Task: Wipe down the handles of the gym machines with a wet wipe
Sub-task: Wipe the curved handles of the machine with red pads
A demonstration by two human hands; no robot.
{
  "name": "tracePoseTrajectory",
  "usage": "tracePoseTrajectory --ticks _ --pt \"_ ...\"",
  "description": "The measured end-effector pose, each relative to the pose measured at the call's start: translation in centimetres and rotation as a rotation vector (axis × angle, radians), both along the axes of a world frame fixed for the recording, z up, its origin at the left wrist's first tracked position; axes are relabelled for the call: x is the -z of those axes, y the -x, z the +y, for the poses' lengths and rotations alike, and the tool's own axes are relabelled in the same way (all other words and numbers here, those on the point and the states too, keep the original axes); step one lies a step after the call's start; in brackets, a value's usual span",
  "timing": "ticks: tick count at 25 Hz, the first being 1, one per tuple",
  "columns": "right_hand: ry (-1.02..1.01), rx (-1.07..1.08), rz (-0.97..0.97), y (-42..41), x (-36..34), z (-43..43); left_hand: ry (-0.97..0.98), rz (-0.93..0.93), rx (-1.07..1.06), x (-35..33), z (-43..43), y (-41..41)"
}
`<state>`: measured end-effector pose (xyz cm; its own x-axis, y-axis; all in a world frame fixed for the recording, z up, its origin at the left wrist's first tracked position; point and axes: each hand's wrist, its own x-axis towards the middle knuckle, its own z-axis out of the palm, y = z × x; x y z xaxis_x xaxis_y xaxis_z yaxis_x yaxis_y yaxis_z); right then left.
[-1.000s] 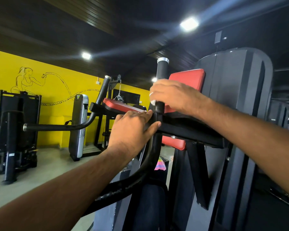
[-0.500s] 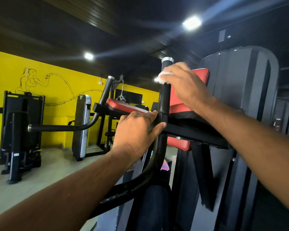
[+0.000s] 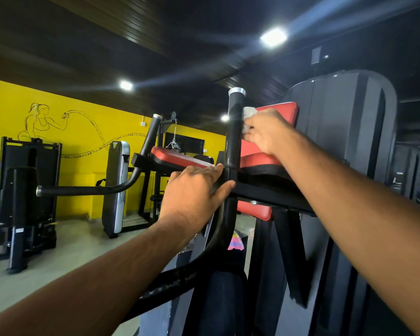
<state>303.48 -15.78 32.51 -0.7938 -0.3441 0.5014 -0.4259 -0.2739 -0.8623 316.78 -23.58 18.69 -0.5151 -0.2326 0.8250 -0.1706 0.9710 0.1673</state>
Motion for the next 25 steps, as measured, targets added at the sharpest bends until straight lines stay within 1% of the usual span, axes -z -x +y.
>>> tracePoseTrajectory --ticks 1,3,6,10,11,12,13,15,16,17,18,19,20,21,23,25 --pt "-0.003 -0.023 0.002 -0.2 -0.2 0.3 -0.009 0.007 0.0 -0.1 0.0 -0.1" --pt "-0.009 -0.002 0.063 -0.6 0.3 1.0 -0.022 0.008 0.019 0.0 0.2 -0.2" --pt "0.063 0.017 0.03 0.2 1.2 1.4 -0.018 0.028 0.038 -0.1 0.4 0.0" --pt "-0.137 -0.086 -0.072 0.7 -1.0 2.2 -0.023 0.025 0.019 -0.2 0.4 0.1" --pt "-0.13 -0.073 -0.08 0.4 -1.1 2.1 -0.027 0.031 0.019 -0.1 0.3 0.0" --pt "-0.076 -0.018 -0.034 0.3 -1.1 1.9 -0.029 0.031 0.018 0.0 0.2 0.0" --pt "-0.049 0.132 0.121 0.5 -0.7 1.5 -0.026 0.026 0.013 0.0 0.2 0.0" --pt "-0.082 0.5 0.66 0.9 1.6 0.8 -0.013 0.021 0.001 0.1 0.2 0.1" --pt "-0.109 0.569 0.955 0.7 2.8 0.9 -0.008 0.026 0.001 0.0 0.2 0.1" --pt "-0.171 0.549 1.241 0.6 3.6 1.3 -0.005 0.029 0.002 -0.1 0.2 0.1" --pt "-0.279 0.492 1.532 0.6 3.4 1.8 -0.001 0.031 0.001 -0.2 0.2 0.2" --pt "-0.46 0.498 1.79 0.7 2.5 2.1 0.003 0.036 -0.002 -0.3 0.2 0.2" --pt "-0.604 0.527 1.951 0.7 1.2 1.9 0.002 0.04 -0.005 -0.3 0.2 0.2" --pt "-0.691 0.558 2.011 0.8 -0.4 1.7 -0.004 0.036 -0.003 -0.3 0.2 0.1" --pt "-0.797 0.526 2.007 0.8 -2.7 1.5 -0.008 0.015 0.005 -0.2 0.2 0.0" --pt "-0.93 0.564 2.119 0.5 -3.4 1.7 -0.001 0.006 0.014 -0.1 -0.1 0.0"
